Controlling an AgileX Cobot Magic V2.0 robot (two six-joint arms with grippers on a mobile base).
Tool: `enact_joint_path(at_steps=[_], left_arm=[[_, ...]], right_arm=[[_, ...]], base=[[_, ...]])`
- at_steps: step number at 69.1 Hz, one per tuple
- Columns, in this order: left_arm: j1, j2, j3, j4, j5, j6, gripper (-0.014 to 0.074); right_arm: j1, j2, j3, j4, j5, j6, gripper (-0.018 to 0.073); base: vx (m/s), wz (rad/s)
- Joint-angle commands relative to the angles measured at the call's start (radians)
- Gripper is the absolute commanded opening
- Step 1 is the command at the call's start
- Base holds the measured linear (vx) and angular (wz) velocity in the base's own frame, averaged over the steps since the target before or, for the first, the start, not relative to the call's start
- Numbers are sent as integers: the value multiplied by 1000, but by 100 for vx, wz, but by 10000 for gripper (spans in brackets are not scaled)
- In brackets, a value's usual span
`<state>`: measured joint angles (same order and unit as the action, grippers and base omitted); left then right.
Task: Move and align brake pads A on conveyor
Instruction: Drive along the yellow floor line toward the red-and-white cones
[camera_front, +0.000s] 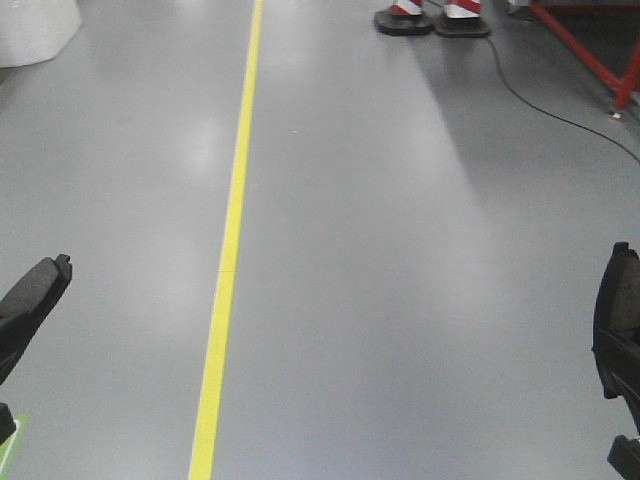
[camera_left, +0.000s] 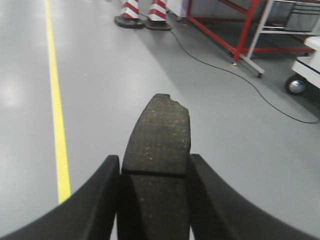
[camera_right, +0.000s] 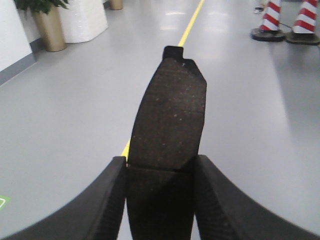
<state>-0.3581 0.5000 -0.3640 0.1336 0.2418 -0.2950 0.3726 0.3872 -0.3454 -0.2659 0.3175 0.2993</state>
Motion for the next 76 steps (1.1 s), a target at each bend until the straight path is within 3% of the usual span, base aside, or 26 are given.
enact_joint_path(at_steps=[1, 32, 76], left_arm=[[-2, 4, -31, 1, -100, -1, 108], [-2, 4, -31, 1, -100, -1, 108], [-2, 4, -31, 1, -100, -1, 108]], right_arm=[[-2, 3, -29, -20, -95, -3, 3], [-2, 3, -29, -20, -95, -3, 3], [-2, 3, -29, -20, -95, -3, 3]], base=[[19, 42], [26, 25], [44, -7]])
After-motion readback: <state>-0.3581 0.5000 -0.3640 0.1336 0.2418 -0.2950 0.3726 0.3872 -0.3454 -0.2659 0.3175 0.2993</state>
